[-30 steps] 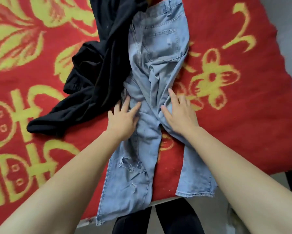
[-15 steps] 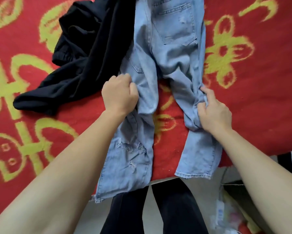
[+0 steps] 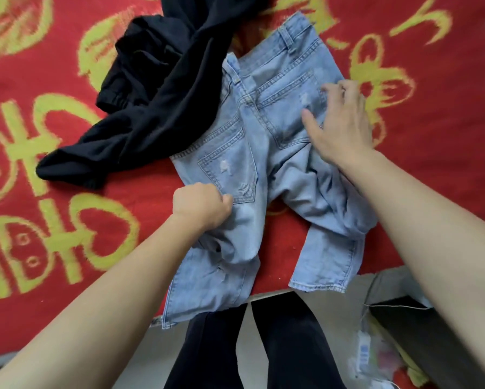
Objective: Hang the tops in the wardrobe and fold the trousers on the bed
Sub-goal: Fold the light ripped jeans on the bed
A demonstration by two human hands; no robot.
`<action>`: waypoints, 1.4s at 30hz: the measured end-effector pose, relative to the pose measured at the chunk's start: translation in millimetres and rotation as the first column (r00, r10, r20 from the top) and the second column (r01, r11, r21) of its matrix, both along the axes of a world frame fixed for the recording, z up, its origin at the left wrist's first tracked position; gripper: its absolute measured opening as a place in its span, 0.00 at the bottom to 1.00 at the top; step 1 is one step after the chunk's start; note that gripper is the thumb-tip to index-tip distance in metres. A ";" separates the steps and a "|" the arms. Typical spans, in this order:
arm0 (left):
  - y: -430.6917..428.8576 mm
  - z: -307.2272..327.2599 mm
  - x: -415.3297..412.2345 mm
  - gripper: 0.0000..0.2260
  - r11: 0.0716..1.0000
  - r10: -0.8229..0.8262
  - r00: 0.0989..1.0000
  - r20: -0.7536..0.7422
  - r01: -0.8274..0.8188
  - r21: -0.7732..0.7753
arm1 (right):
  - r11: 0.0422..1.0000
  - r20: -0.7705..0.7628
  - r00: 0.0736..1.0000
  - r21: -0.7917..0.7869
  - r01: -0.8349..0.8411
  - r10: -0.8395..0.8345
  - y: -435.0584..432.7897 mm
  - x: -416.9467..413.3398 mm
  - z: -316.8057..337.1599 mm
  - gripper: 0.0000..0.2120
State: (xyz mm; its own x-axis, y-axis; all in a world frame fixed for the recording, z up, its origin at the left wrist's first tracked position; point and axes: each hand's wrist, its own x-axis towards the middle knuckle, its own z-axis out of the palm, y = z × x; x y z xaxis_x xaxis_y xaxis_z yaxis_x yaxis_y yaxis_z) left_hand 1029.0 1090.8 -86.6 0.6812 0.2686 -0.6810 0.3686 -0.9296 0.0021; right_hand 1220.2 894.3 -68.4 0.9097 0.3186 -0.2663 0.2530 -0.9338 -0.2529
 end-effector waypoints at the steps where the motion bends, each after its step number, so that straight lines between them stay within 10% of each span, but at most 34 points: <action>1: 0.8 1.8 0.0 0.17 0.999 0.007 0.997 0.075 -0.010 0.032 | 0.999 -0.037 0.998 0.006 -0.049 0.050 12.7 4.9 -2.6 0.30; 9: 14.2 8.9 22.9 0.13 0.996 0.080 0.851 0.519 -0.054 -0.064 | 0.874 -0.088 0.895 -0.193 -0.447 0.438 26.1 -1.4 -17.7 0.30; 14: 14.0 3.2 53.5 0.21 0.987 0.122 0.863 0.490 -0.055 -0.148 | 0.862 -0.312 0.900 -0.310 -0.400 0.305 -40.1 -41.5 14.0 0.19; 20: 13.0 -12.9 75.3 0.29 0.999 -0.013 0.944 0.331 0.028 -0.040 | 0.890 -0.076 0.952 -0.337 -0.306 0.298 -25.2 -11.3 8.6 0.30; 25: 14.6 -8.5 88.2 0.18 0.995 -0.090 0.960 0.265 0.075 0.068 | 0.821 -0.322 0.907 -0.413 -0.393 0.272 -17.2 4.2 -1.7 0.42; 31: 14.0 17.8 61.4 0.11 0.967 -0.250 0.922 0.294 0.225 0.117 | 0.773 -0.362 0.879 -0.443 -0.454 0.309 -29.5 -5.4 32.4 0.10; 42: 106.3 289.4 75.6 0.08 0.905 -0.307 0.746 0.591 0.037 0.423 | 0.946 0.308 0.902 -0.211 -0.246 0.303 27.5 49.8 274.8 0.18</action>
